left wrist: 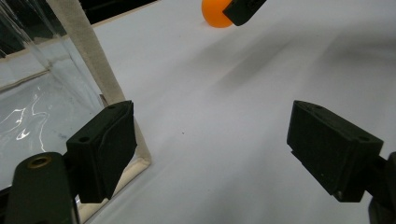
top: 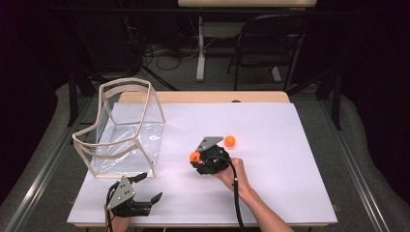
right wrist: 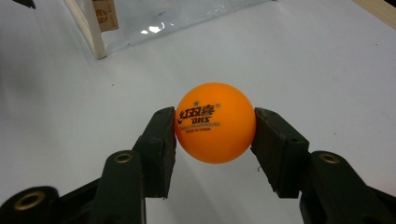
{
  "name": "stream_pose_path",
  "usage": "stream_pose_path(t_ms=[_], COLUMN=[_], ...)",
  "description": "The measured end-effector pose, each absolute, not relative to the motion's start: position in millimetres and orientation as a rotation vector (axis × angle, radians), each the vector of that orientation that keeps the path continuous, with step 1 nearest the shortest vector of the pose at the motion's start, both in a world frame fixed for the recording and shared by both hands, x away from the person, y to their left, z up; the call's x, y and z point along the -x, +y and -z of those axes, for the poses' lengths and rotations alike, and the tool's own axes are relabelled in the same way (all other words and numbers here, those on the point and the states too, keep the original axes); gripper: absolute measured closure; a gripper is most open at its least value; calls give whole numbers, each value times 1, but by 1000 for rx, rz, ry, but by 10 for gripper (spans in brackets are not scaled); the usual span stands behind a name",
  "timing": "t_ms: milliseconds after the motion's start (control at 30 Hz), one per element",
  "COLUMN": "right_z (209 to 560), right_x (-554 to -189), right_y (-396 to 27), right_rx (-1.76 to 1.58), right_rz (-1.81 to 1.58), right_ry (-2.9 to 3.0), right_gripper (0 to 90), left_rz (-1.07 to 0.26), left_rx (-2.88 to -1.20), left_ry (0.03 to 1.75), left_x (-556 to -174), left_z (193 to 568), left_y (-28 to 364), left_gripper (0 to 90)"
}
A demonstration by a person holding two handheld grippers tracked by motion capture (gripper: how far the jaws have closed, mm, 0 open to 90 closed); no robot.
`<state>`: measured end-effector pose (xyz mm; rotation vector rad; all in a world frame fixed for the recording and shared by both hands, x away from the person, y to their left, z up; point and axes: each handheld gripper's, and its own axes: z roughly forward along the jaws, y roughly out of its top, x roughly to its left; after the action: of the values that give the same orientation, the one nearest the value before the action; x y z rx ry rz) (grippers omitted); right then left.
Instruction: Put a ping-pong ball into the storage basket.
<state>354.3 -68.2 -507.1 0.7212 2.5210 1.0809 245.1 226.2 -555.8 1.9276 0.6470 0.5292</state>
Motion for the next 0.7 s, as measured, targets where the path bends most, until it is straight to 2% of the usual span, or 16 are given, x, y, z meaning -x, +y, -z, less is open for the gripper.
stream_pose_path(t_ms=[700], right_z=[493], right_x=[-367], right_y=[-64], right_rx=[-726], right_rz=[-1073], right_ry=[2505], right_gripper=[503], left_rz=[-530], left_rx=[-1932], left_ry=[645], left_x=[-245], left_z=[556], left_y=[225], left_gripper=[157])
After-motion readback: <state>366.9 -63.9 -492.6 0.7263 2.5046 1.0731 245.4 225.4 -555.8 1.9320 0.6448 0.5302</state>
